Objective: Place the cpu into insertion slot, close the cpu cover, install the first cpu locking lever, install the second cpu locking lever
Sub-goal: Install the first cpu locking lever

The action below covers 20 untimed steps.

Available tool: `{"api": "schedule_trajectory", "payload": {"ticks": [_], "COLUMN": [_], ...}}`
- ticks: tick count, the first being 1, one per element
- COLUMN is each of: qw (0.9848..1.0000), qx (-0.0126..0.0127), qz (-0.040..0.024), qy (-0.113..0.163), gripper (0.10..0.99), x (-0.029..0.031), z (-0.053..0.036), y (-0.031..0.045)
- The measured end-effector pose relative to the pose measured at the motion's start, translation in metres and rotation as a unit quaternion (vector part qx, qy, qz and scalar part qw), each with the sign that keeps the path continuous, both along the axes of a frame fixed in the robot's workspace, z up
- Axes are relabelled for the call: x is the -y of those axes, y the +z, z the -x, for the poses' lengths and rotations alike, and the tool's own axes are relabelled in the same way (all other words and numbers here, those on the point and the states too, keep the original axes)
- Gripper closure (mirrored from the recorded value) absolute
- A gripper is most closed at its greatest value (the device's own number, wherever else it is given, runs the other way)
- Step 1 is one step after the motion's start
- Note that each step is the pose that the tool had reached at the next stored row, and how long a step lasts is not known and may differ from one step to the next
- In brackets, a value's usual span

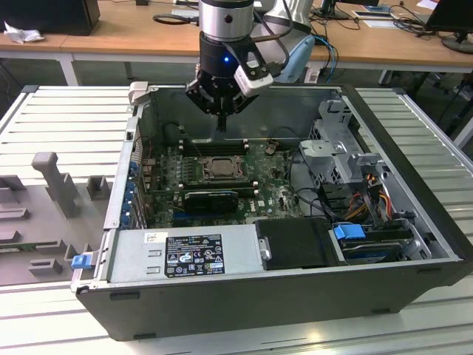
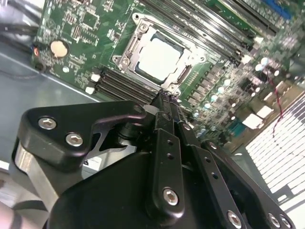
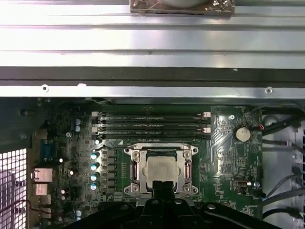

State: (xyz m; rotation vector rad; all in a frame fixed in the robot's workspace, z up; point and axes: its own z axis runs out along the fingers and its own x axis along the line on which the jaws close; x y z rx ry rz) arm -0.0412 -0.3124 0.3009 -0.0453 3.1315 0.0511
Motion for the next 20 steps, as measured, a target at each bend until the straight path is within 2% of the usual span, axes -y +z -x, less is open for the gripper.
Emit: {"api": "schedule_trajectory", "payload": {"ticks": [5, 7, 10, 13, 16, 18, 19, 20], "qw": [0.9994, 0.9980, 0.9964, 0.9941, 0.9911, 0.9869, 0.9856, 0.9826], "qx": [0.0000, 0.0001, 0.0001, 0.0002, 0.0001, 0.0002, 0.0001, 0.0001], "qz": [0.0000, 0.0000, 0.0000, 0.0000, 0.0000, -0.0001, -0.0001, 0.0000], "qy": [0.035, 0.064, 0.085, 0.108, 0.133, 0.162, 0.169, 0.186], "gripper": [0.980, 0.980, 0.980, 0.980, 0.980, 0.980, 0.980, 0.980], "x": [0.0000, 0.0000, 0.0000, 0.0000, 0.0000, 0.0000, 0.0000, 0.0000], "z": [0.0000, 0.0000, 0.0000, 0.0000, 0.0000, 0.0000, 0.0000, 0.0000], "y": [0.0000, -0.0001, 0.0000, -0.0001, 0.0000, -0.0001, -0.0001, -0.0001]}}
